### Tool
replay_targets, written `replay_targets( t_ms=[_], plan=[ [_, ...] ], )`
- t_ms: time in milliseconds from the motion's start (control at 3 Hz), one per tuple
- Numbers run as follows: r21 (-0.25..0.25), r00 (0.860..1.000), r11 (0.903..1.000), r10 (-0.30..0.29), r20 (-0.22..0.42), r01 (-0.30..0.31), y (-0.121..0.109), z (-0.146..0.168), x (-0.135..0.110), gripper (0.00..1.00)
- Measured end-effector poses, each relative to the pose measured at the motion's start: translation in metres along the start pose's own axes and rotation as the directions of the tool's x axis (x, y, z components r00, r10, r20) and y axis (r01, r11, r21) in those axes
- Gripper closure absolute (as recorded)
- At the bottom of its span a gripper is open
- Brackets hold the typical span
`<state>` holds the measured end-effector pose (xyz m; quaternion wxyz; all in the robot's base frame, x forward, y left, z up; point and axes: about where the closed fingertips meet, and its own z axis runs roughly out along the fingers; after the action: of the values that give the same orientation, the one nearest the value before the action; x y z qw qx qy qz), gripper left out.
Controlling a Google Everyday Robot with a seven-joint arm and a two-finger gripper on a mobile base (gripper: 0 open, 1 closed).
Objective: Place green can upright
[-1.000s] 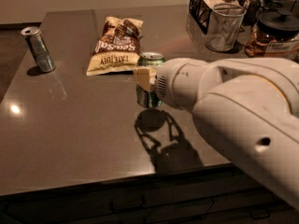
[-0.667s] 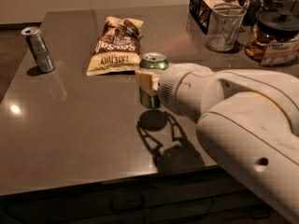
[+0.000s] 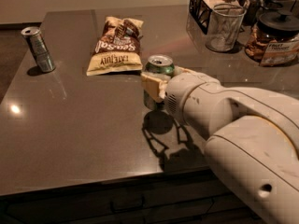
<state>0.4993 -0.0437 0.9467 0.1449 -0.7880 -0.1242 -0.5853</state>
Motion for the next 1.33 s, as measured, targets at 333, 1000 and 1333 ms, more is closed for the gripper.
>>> replay_targets(
  t_ms=[333,1000,1333],
  plan=[
    [-0.010,1.000,0.9998,0.015,-0.019,-0.015,0.008,-0.002,-0.006,0.82],
    [-0.040,0.997,0.9992,0.000,-0.078,-0.004,0.020,-0.010,-0.020,0.36],
    [-0.055,0.995,0.9984,-0.018,-0.099,0.013,0.018,-0.010,-0.030,0.13]
  ],
)
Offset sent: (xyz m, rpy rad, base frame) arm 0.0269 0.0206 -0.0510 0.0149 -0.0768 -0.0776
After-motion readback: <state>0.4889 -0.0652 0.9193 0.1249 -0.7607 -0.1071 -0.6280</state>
